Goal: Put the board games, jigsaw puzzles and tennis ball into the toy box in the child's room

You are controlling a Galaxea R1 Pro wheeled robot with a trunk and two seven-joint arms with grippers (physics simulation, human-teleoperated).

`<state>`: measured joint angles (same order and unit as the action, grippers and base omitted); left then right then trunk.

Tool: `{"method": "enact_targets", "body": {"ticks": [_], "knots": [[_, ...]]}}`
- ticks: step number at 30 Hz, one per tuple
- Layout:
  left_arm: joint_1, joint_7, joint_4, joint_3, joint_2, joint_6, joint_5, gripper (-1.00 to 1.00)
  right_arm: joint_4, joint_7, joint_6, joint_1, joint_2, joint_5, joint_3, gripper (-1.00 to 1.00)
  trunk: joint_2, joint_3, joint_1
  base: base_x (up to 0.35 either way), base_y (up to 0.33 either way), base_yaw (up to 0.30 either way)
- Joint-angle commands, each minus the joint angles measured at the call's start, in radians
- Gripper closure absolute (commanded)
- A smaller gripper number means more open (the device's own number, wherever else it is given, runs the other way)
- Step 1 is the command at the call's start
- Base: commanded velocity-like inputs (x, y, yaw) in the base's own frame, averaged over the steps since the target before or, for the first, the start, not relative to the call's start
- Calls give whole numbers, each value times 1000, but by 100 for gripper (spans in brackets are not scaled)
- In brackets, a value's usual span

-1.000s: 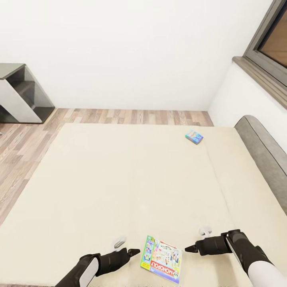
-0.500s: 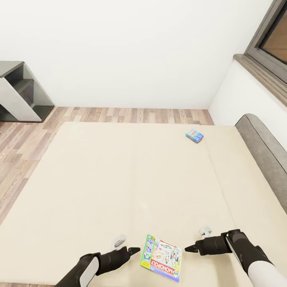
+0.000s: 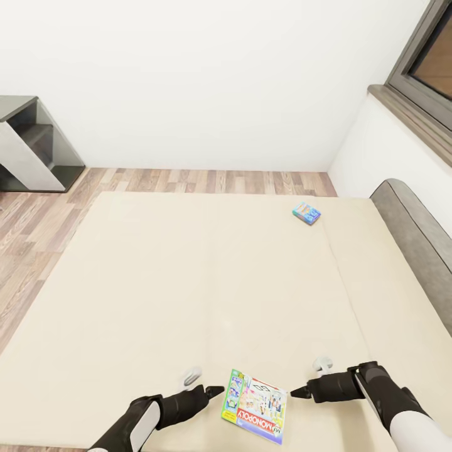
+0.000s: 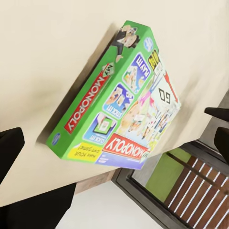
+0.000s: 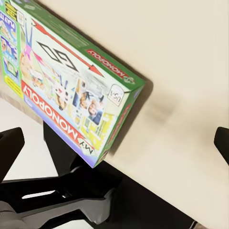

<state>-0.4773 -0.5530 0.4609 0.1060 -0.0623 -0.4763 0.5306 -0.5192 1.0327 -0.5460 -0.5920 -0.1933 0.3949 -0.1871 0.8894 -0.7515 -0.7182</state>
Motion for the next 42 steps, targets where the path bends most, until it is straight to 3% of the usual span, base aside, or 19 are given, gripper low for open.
{"method": "enact_targets", "body": {"ticks": [1, 22, 42], "knots": [[-1, 1, 1, 2, -1, -7, 9, -100, -1, 7, -7, 0, 2, 8, -6, -100, 1, -1, 0, 0, 0, 0], [-12, 31, 1, 0, -26, -7, 7, -100, 4, 2, -13, 0, 32, 14, -3, -100, 1, -1, 0, 0, 0, 0], [-14, 50, 1, -1, -29, -7, 7, -100, 9, 1, -57, 0, 65, 20, 1, -100, 1, -1, 0, 0, 0, 0]]}}
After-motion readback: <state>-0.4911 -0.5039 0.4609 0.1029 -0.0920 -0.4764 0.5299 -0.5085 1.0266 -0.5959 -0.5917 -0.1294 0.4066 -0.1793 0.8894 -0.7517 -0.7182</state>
